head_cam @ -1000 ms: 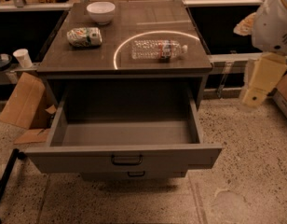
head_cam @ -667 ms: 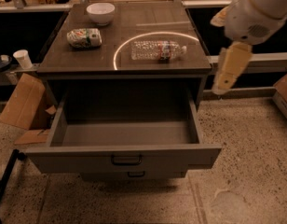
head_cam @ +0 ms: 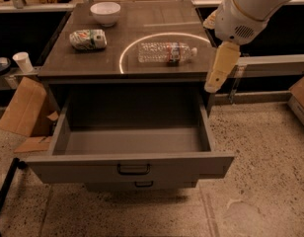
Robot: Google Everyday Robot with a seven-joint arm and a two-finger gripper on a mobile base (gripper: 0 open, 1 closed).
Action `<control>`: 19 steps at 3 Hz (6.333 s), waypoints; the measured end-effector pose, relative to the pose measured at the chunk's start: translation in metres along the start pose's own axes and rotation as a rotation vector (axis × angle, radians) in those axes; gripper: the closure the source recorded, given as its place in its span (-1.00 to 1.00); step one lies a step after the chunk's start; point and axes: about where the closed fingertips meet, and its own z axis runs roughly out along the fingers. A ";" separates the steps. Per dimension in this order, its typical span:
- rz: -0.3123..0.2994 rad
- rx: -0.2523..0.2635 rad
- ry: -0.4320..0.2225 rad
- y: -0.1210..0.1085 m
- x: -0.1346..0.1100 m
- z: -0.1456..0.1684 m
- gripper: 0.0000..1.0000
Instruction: Place water bottle into top drawer
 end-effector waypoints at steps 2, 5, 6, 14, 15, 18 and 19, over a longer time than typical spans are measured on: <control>0.065 0.044 -0.037 -0.040 0.021 0.025 -1.00; 0.096 0.061 -0.133 -0.119 0.025 0.092 -1.00; 0.081 0.054 -0.160 -0.136 0.015 0.112 -1.00; 0.025 -0.053 -0.305 -0.074 -0.044 0.120 1.00; 0.025 -0.119 -0.339 -0.036 -0.045 0.135 1.00; 0.139 -0.249 -0.321 0.069 -0.009 0.242 1.00; 0.176 -0.250 -0.341 0.068 0.006 0.282 0.92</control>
Offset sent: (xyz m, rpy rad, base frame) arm 0.0973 -0.0421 -0.0361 0.1168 -0.0559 -0.1332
